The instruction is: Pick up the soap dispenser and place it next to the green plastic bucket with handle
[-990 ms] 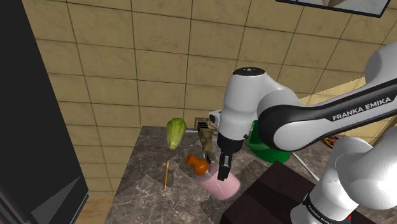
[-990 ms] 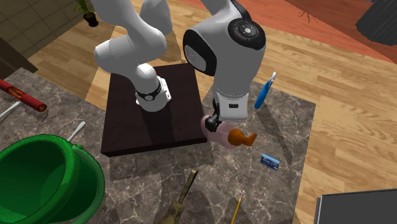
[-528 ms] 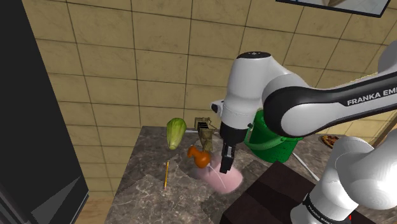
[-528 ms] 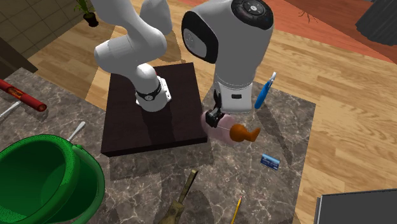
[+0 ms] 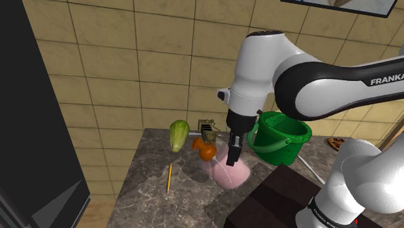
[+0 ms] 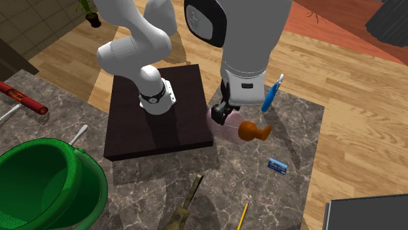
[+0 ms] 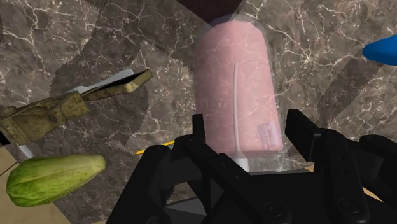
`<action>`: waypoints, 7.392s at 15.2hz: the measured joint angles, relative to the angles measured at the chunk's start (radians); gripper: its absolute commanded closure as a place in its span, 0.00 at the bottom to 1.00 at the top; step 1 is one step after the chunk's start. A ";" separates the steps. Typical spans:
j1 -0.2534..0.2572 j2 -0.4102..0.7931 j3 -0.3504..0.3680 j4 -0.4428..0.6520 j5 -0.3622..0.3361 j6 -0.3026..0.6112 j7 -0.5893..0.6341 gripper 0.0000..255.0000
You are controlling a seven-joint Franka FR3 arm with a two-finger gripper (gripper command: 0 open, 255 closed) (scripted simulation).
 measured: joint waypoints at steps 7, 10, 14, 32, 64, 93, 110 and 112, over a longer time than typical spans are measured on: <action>-0.010 -0.031 -0.037 0.050 -0.014 -0.083 -0.030 1.00; -0.025 -0.084 -0.097 0.008 -0.033 -0.098 -0.098 1.00; -0.058 -0.131 -0.182 -0.034 -0.073 -0.107 -0.195 1.00; -0.253 -0.119 -0.570 -0.045 -0.308 -0.074 -0.636 1.00; -0.273 0.083 -0.649 -0.329 -0.361 0.413 -0.653 1.00; -0.228 0.553 -0.691 -0.386 -0.243 0.953 -0.738 1.00; -0.241 0.389 -0.699 -0.401 -0.338 0.793 -0.672 0.00; -0.245 0.370 -0.698 -0.401 -0.346 0.774 -0.667 0.00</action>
